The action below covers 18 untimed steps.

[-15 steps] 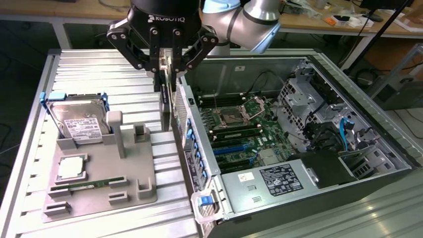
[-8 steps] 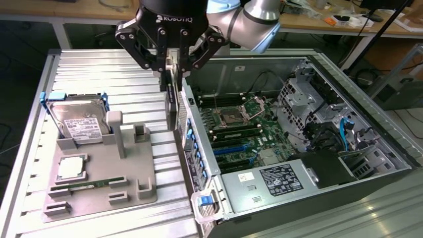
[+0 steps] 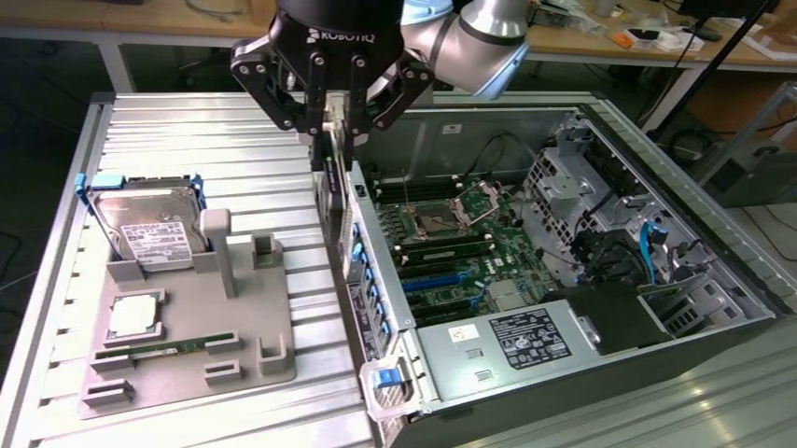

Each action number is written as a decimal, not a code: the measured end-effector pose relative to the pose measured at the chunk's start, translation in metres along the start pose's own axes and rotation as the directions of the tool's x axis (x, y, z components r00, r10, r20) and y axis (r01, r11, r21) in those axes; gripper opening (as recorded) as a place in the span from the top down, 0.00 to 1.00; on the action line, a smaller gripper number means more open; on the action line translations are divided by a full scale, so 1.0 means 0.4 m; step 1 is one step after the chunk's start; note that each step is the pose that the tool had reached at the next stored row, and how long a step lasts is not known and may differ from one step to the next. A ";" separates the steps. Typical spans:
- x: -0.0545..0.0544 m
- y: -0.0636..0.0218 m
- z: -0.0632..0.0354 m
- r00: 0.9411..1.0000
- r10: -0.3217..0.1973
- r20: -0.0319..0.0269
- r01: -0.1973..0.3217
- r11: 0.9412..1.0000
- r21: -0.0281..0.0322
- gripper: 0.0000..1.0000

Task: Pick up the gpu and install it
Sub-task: 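Pick up the gpu and move the gpu toward the slot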

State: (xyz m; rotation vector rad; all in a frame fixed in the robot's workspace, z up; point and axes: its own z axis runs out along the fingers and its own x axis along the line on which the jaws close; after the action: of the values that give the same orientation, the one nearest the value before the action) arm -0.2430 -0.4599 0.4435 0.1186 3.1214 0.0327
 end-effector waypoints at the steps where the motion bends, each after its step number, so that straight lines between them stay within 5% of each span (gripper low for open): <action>1: -0.002 0.000 0.000 1.000 0.000 0.000 0.000 1.000 0.000 0.73; 18: -0.039 0.003 0.001 1.000 0.000 0.000 0.000 1.000 0.000 0.73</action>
State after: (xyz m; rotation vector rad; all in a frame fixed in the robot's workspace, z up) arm -0.2272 -0.4598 0.4434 0.1187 3.1214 0.0328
